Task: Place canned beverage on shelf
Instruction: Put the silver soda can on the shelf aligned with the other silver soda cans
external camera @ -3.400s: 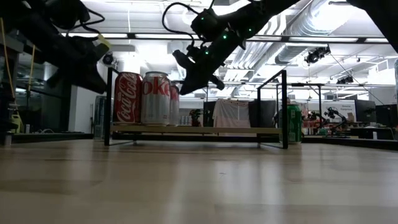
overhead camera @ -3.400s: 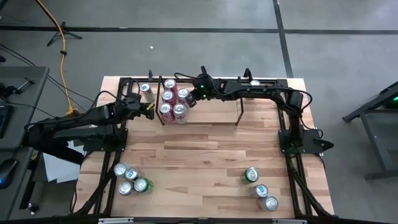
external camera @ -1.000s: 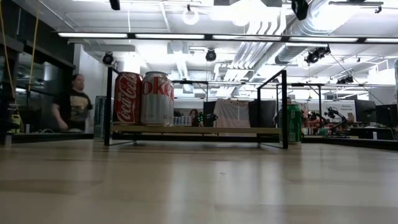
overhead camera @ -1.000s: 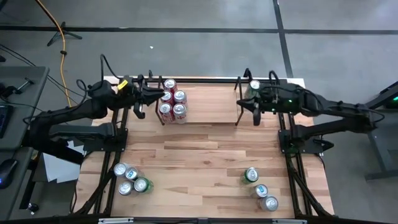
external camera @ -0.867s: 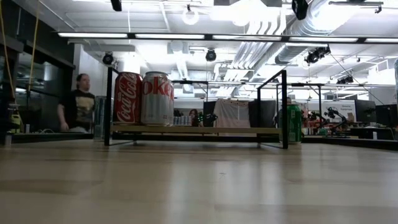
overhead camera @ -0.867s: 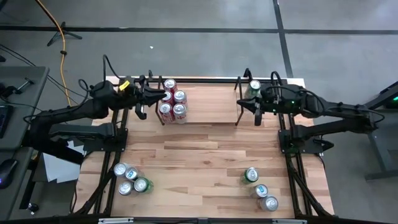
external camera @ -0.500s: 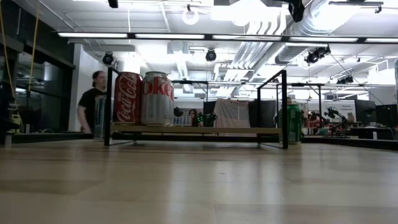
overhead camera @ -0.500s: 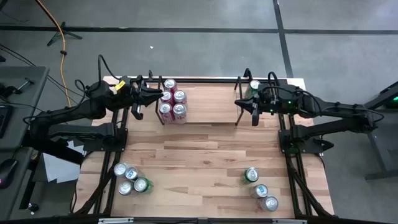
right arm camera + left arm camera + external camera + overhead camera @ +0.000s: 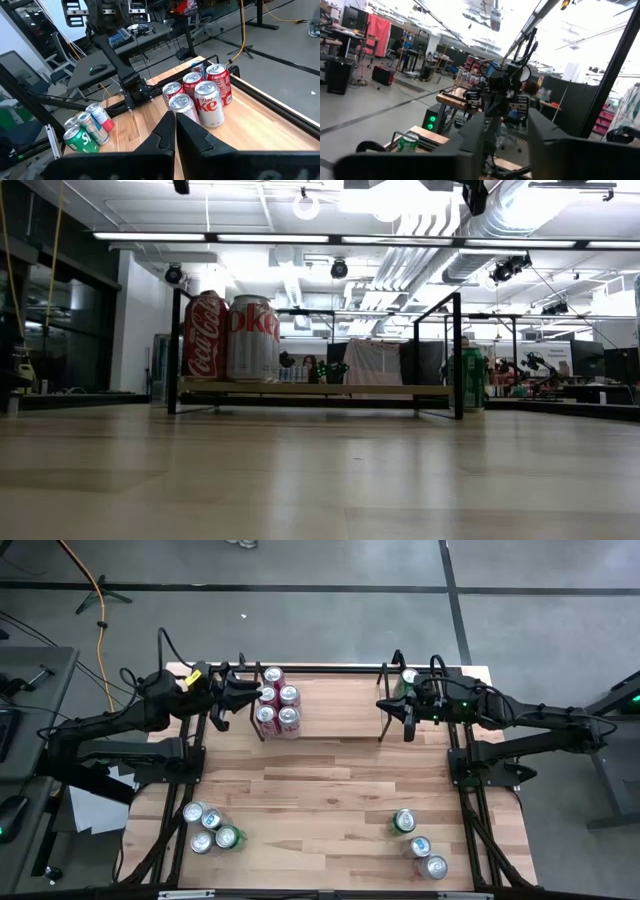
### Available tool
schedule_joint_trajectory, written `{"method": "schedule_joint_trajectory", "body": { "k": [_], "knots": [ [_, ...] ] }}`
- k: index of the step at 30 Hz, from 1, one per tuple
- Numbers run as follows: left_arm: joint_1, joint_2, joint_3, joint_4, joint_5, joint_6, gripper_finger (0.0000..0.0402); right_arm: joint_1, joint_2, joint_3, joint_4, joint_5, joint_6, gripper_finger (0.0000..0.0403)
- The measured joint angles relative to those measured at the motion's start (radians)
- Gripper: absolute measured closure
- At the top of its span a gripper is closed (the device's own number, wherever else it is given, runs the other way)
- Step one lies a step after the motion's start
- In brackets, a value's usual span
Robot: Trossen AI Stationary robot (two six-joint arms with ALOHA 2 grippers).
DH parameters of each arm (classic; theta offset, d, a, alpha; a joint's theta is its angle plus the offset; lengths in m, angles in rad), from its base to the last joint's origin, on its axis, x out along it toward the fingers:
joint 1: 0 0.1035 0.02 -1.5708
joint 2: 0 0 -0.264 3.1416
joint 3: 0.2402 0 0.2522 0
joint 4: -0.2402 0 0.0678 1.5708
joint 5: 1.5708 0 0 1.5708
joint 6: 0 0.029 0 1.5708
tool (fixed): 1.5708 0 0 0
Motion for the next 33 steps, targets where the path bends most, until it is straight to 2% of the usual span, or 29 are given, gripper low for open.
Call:
{"method": "schedule_joint_trajectory", "body": {
  "k": [5, 10, 14, 18, 22, 26, 30, 33],
  "knots": [
    [0.001, 0.0, 0.004, 0.003, -0.007, 0.021, 0.0216, 0.0, 0.0, 0.0, 0.023, 0.0, 0.008, 0.0402],
    [0.001, 0.008, 0.004, 0.002, -0.092, -0.026, 0.0125, 0.0, 0.0, 0.0, 0.031, 0.0, 0.031, 0.0402],
    [0.001, 0.025, 0.004, 0.02, -0.088, -0.032, 0.0077, 0.0, 0.0, 0.0, 0.031, 0.0, 0.031, 0.0402],
    [0.001, 0.055, 0.068, -0.042, -0.06, -0.064, 0.0063, 0.0, 0.0, 0.0, 0.031, 0.013, 0.031, 0.0402],
    [-0.013, 0.119, 0.255, -0.354, -0.008, -0.097, 0.0062, 0.0, 0.0, 0.0, 0.031, 0.041, 0.031, 0.0402],
    [-0.082, 0.213, 0.486, -0.796, 0.07, -0.181, 0.0062, 0.0, 0.0, 0.0, 0.032, 0.053, 0.022, 0.0402],
    [-0.239, 0.289, 0.627, -1.177, 0.092, -0.368, 0.0062, 0.0, 0.003, 0.0, 0.032, 0.064, 0.013, 0.0402],
    [-0.41, 0.32, 0.65, -1.334, 0.044, -0.575, 0.0062, 0.0, 0.012, 0.0, 0.032, 0.081, 0.001, 0.0402]
  ]
}}
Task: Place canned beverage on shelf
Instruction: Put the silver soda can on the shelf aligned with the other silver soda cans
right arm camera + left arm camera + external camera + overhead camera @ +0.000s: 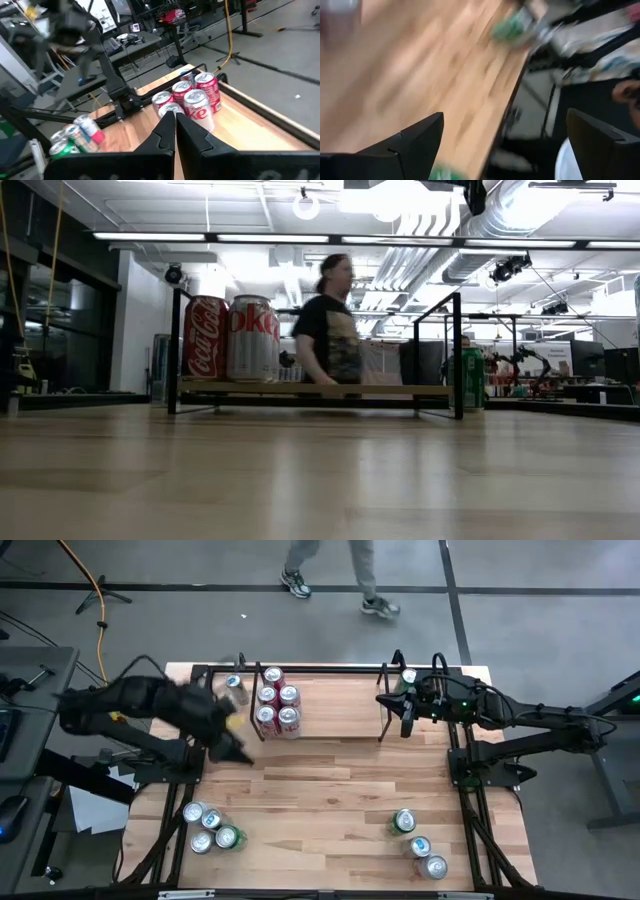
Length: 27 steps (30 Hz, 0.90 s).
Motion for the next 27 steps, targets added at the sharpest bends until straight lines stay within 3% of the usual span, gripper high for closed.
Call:
{"method": "schedule_joint_trajectory", "body": {
  "k": [6, 13, 19, 27],
  "knots": [
    [-0.363, 0.092, 0.0, -0.18, -0.129, -0.412, 0.0062, 0.0, 0.045, 0.001, -0.001, 0.006, -0.029, 0.0402],
    [-0.663, 0.31, 0.0, -0.257, -0.091, -0.632, 0.0062, 0.0, 0.117, 0.001, -0.001, 0.006, -0.056, 0.0402],
    [-0.821, 0.466, -0.001, -0.224, -0.081, -0.747, 0.0062, -0.009, 0.157, 0.001, -0.001, 0.006, -0.057, 0.0402],
    [-0.94, 0.584, -0.001, -0.232, -0.067, -0.815, 0.0062, -0.01, 0.163, 0.001, -0.001, 0.006, -0.053, 0.0402]
  ]
}}
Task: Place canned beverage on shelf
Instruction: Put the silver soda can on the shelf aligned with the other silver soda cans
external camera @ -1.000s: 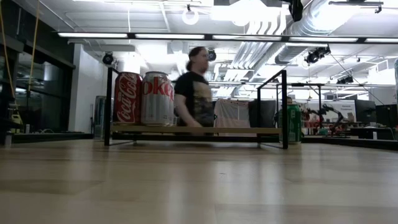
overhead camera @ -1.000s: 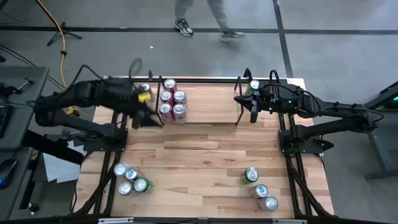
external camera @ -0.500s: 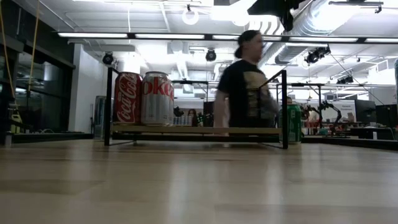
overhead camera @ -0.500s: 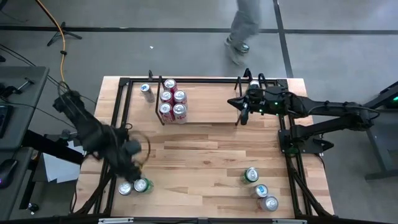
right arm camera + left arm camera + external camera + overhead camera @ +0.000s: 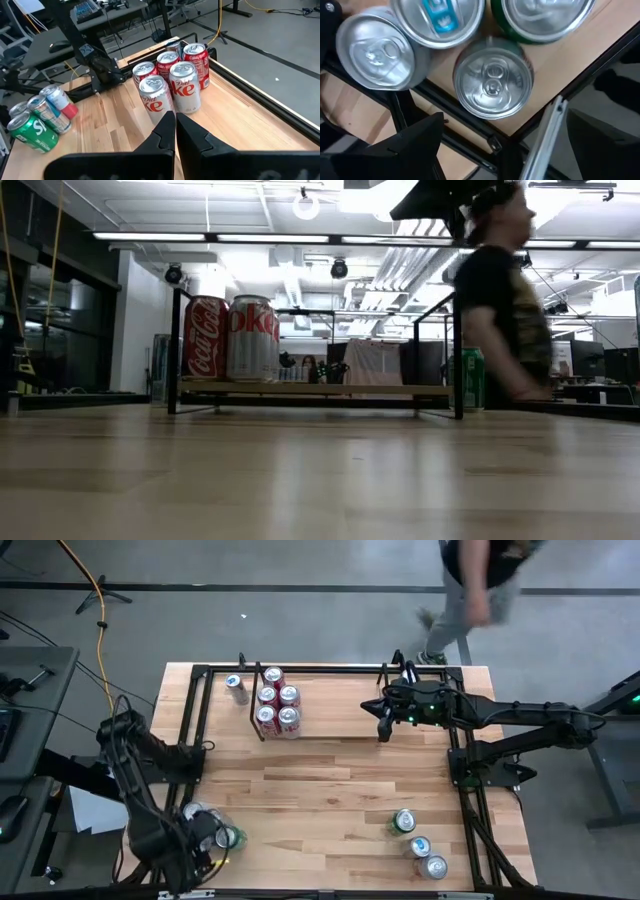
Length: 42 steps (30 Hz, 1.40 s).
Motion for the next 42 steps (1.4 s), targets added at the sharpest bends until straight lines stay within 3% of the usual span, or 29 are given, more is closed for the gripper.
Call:
{"method": "schedule_joint_trajectory", "body": {
  "k": [10, 19, 23, 30, 35, 42],
  "knots": [
    [-0.025, 0.09, 0.0, -0.002, -0.094, 0.008, 0.0062, 0.0, 0.0, 0.0, 0.0, 0.0, 0.003, 0.0402],
    [-0.022, 0.126, -0.029, 0.025, -0.094, 0.004, 0.0071, 0.0, 0.0, 0.0, 0.0, 0.0, 0.003, 0.0402],
    [-0.021, 0.13, -0.03, 0.023, -0.094, -0.004, 0.011, 0.0, 0.0, 0.0, 0.0, 0.0, 0.003, 0.0402],
    [-0.015, 0.113, -0.029, 0.027, -0.085, -0.018, 0.0245, 0.0, 0.0, 0.0, 0.0, 0.0, 0.003, 0.0402],
    [-0.005, 0.016, -0.03, 0.042, -0.025, 0.065, 0.0249, 0.0, 0.0, 0.0, 0.0, 0.0, -0.003, 0.0402],
    [0.053, -0.254, 0.035, 0.092, -0.008, 0.145, 0.0249, 0.0, 0.0, 0.0, 0.0, 0.0, -0.005, 0.0402]
  ]
}}
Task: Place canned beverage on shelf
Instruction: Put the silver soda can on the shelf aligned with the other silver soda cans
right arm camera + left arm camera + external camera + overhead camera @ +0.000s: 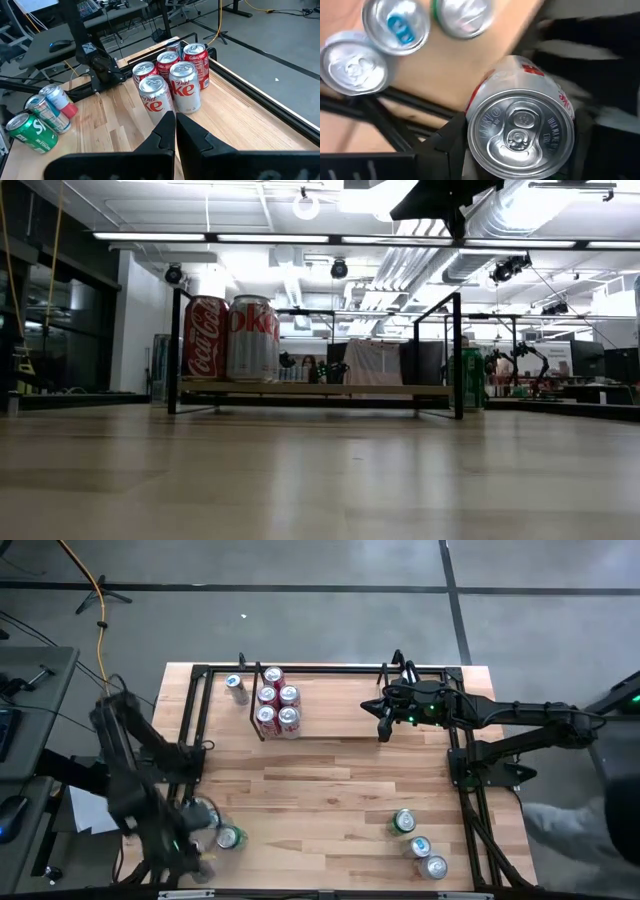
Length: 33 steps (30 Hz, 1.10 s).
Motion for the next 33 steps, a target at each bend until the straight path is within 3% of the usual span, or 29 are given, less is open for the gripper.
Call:
{"method": "schedule_joint_trajectory", "body": {
  "k": [4, 9, 12, 16, 19, 22, 26, 33],
  "knots": [
    [0.096, -0.146, 0.065, 0.002, -0.138, 0.056, 0.0244, 0.0, 0.0, 0.0, 0.0, 0.0, 0.0, 0.0402],
    [0.341, -0.226, 0.154, 0.075, -0.374, 0.411, 0.0247, 0.0, 0.0, 0.0, 0.005, 0.0, 0.013, 0.0402],
    [0.546, -0.206, 0.202, 0.09, -0.389, 0.663, 0.0248, 0.0, 0.0, 0.0, 0.04, -0.009, 0.042, 0.0402],
    [0.783, -0.133, 0.263, 0.103, -0.371, 0.953, 0.0248, 0.0, 0.0, -0.001, 0.165, -0.144, 0.055, 0.0402],
    [0.907, -0.074, 0.3, 0.107, -0.366, 1.158, 0.0248, 0.001, 0.0, -0.001, 0.291, -0.254, 0.058, 0.0402],
    [1.0, -0.015, 0.315, 0.108, -0.357, 1.294, 0.0248, 0.001, -0.001, 0.0, 0.385, -0.276, 0.114, 0.0389],
    [1.077, 0.056, 0.331, 0.115, -0.315, 1.409, 0.0248, 0.006, 0.019, 0.063, 0.34, -0.29, 0.139, 0.0321],
    [1.125, 0.128, 0.336, 0.206, -0.22, 1.572, 0.0247, 0.045, 0.174, 0.316, 0.019, -0.28, 0.019, 0.0141]
  ]
}}
